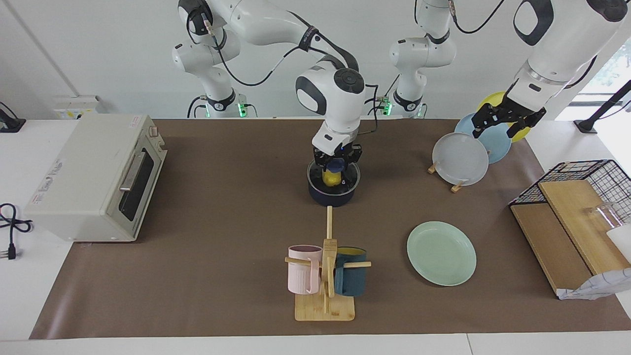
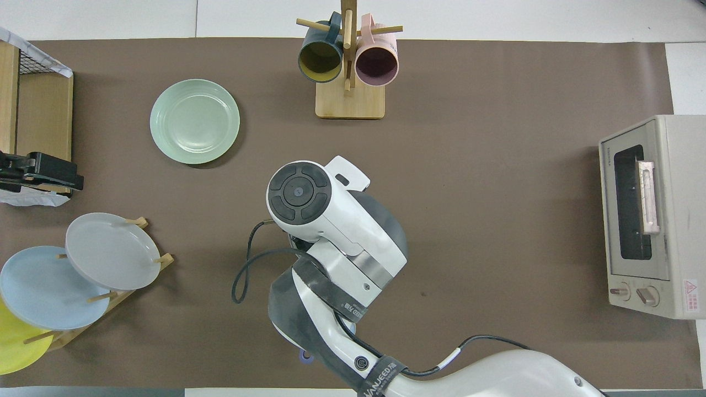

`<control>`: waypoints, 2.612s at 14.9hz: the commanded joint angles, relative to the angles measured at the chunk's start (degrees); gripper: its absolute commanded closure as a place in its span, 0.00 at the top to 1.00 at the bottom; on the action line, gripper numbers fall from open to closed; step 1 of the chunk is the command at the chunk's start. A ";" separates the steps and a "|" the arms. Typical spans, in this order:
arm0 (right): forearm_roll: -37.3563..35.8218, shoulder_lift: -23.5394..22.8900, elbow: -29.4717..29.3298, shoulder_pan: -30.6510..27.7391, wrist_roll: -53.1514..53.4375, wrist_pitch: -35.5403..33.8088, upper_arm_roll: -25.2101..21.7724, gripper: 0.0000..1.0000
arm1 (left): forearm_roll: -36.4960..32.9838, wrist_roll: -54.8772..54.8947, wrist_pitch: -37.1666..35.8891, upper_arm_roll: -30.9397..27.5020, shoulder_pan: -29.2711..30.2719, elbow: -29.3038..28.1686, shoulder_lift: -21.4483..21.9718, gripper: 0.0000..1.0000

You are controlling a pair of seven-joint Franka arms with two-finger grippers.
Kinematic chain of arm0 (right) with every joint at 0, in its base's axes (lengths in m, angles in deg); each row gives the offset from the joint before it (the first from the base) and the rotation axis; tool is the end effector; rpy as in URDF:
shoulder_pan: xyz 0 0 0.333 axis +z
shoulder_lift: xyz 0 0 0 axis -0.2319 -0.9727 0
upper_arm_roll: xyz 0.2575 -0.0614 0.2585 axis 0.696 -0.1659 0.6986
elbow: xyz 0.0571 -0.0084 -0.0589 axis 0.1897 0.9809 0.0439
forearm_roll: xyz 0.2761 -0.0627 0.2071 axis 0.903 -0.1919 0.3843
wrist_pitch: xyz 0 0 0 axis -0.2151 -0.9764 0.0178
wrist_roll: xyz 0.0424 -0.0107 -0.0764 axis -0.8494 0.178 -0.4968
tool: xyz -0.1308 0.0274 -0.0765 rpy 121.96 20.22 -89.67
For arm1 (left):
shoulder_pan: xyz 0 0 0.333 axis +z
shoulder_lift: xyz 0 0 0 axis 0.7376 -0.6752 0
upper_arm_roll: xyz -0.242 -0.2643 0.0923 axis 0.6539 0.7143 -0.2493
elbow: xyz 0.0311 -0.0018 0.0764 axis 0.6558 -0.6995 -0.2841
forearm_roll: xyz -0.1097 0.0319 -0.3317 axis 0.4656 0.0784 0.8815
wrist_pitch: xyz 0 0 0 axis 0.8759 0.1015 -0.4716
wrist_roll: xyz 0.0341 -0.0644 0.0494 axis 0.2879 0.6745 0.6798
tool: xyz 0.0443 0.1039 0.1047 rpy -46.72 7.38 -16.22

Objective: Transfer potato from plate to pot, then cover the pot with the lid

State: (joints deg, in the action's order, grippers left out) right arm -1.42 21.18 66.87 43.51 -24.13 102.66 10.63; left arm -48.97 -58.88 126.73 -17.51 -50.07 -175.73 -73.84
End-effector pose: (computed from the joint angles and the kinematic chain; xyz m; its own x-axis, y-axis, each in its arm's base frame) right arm 0.4908 0.4307 0.4251 0.9968 0.0662 -0.0438 0.0669 -0.9976 0.0162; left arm 0.4930 -0.0218 0.6163 0.9965 -0.0576 -0.0611 -0.0561 -0.9981 0.0264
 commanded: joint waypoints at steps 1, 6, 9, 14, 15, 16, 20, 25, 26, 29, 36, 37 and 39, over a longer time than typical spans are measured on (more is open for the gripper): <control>1.12 1.29 1.82 -0.57 1.31 1.51 0.36 0.00 | -0.91 -1.00 -0.67 -0.43 -0.71 -1.20 1.35 1.00; 0.24 1.56 2.87 -0.48 0.87 1.86 0.27 0.00 | -0.82 -2.41 -0.58 -0.16 -0.71 -1.37 1.61 1.00; 0.41 1.56 3.05 -0.66 1.05 2.38 0.27 0.00 | -0.82 -2.41 -0.32 -0.16 -0.27 -1.73 1.88 1.00; 0.32 1.56 2.87 -0.75 0.78 2.39 0.27 1.00 | -0.82 -2.15 -0.23 -0.16 0.00 -1.73 1.88 1.00; 0.32 1.56 2.61 -0.75 0.78 2.21 0.18 1.00 | -0.82 -2.15 -0.23 -0.16 -0.09 -1.73 1.88 1.00; 0.24 1.56 2.17 -0.75 0.78 2.04 0.18 1.00 | -0.82 -2.15 -0.23 -0.16 0.00 -1.64 1.88 1.00; 0.15 3.31 0.59 -1.27 0.70 1.07 -0.34 1.00 | -0.82 -2.15 -0.23 -0.16 0.00 -1.73 1.88 1.00; -0.03 6.12 -4.94 -9.52 -7.71 -7.96 -0.26 1.00 | -0.82 -2.15 -0.23 -0.16 0.00 -1.73 1.88 1.00; -0.03 7.61 -5.47 -11.97 -10.35 -10.07 -0.26 1.00 | -0.82 -2.15 -0.23 -0.16 0.00 -1.73 1.88 1.00; 0.67 13.40 -5.30 -19.27 -16.68 -15.69 -0.17 1.00 | -0.82 -2.15 -0.23 -0.16 0.00 -1.64 1.88 1.00; 0.58 19.83 -4.34 -27.81 -28.45 -25.03 -5.07 1.00 | -0.82 -2.15 -0.23 -0.16 0.00 -1.64 1.88 1.00; 0.59 21.14 -2.33 -27.90 -32.40 -26.17 -6.57 1.00 | -0.82 -2.15 -0.23 -0.16 0.00 -1.64 1.88 1.00; 0.94 23.35 1.45 -27.82 -34.46 -25.48 -7.72 1.00 | -0.82 -2.15 -0.23 -0.16 0.00 -1.73 1.88 1.00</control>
State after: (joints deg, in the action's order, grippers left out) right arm -1.43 40.87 62.74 16.03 -56.04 76.33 3.54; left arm -48.97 -60.41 126.50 -17.59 -50.07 -175.85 -73.47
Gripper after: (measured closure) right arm 0.000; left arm 0.000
